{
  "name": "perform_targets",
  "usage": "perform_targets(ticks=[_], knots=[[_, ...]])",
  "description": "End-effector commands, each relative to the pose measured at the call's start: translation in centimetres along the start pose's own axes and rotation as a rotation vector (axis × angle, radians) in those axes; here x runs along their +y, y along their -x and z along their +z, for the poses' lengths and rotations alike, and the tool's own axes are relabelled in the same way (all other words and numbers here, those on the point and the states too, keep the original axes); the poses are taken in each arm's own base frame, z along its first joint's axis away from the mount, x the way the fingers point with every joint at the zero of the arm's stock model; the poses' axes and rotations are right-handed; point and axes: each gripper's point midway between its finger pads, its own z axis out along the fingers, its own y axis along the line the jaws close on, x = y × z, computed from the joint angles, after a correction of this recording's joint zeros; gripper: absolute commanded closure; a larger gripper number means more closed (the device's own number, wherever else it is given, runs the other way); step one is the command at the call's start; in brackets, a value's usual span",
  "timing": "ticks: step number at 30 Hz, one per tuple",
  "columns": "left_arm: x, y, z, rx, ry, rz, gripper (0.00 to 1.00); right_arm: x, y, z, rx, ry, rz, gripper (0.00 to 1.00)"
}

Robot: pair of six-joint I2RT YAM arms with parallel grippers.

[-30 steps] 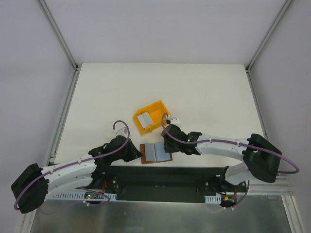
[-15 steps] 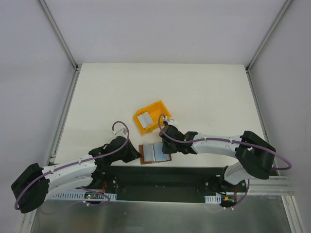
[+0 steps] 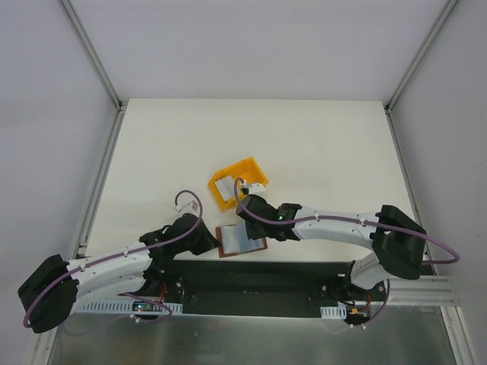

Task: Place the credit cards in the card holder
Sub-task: Turn over the card slot in the card holder.

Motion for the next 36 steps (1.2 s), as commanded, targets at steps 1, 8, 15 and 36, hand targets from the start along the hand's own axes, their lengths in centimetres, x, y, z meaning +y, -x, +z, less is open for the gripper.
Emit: perform_targets(ticks=[1,8,15,36], knots=[[-0.2,0.3,0.1,-0.017,0.004,-0.005,1.00,1.9,0.7,-0.2,-0.011,0.058,-0.008,0.98],[-0.4,0.3,0.1,-0.017,0.001,-0.004,1.00,-1.0,0.5,-0.2,0.022,-0.122,-0.043,0.95],[-0.6,0.4,0.1,-0.013,0.001,0.004,1.00,-1.1,0.3,-0.1,0.035,-0.130,-0.045,0.80],[-0.5,0.3,0.2,-0.011,0.007,0.003,1.00,-1.3,-3.1,2.6,0.121,0.007,0.121,0.63]])
